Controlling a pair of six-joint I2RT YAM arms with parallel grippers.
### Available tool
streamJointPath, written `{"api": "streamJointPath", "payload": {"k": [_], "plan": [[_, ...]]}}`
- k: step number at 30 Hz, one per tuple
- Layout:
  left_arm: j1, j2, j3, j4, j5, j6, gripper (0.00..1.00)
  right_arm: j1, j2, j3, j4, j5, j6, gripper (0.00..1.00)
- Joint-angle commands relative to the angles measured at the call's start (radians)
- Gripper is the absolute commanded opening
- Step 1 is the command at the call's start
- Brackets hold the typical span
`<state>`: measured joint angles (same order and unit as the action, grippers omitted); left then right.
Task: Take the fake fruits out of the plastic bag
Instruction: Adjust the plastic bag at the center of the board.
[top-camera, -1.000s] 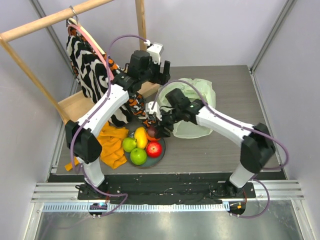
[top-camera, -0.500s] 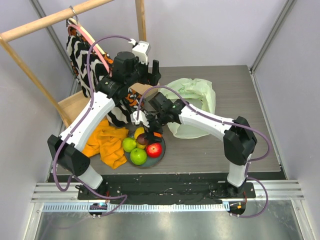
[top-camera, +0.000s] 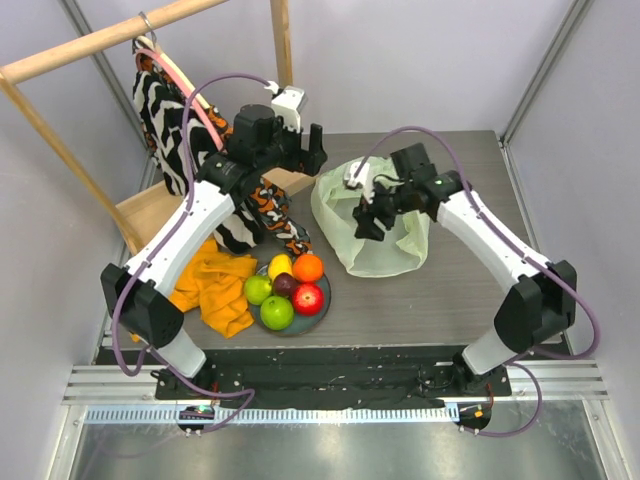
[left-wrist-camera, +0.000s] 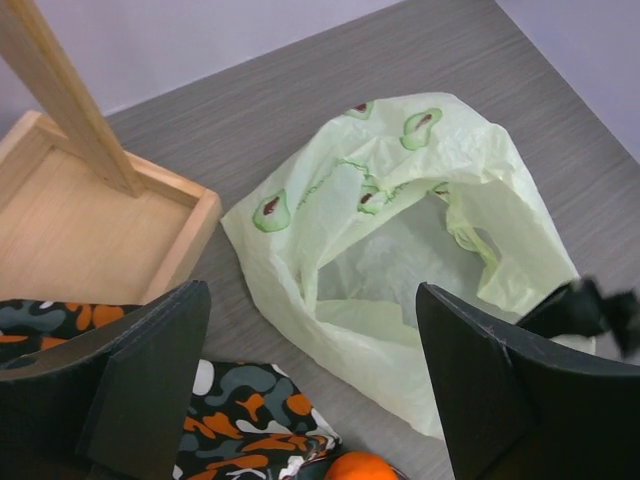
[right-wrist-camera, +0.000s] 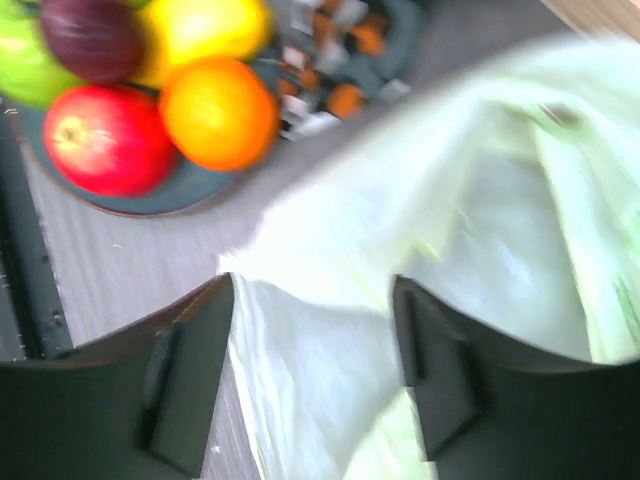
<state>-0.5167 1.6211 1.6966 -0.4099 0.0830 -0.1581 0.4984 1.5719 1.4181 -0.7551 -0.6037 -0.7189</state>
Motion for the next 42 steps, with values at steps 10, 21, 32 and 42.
{"api": "streamJointPath", "payload": {"k": [10,21,32,42], "plan": [[-0.158,0.052,-0.179,0.034,0.019,0.159,0.92,-0.276,0.066,-0.07,0.241,-0.01,0.331,0.55],[-0.203,0.256,-0.098,0.026,-0.397,0.049,0.95,-0.288,0.171,-0.074,0.312,0.064,0.435,0.6],[-0.203,0.344,-0.092,0.016,-0.39,0.006,0.68,-0.288,0.295,0.001,0.367,0.117,0.504,0.6],[-0.204,0.223,-0.045,0.025,-0.105,0.026,0.0,-0.288,0.301,0.015,0.376,0.147,0.495,0.59]]}}
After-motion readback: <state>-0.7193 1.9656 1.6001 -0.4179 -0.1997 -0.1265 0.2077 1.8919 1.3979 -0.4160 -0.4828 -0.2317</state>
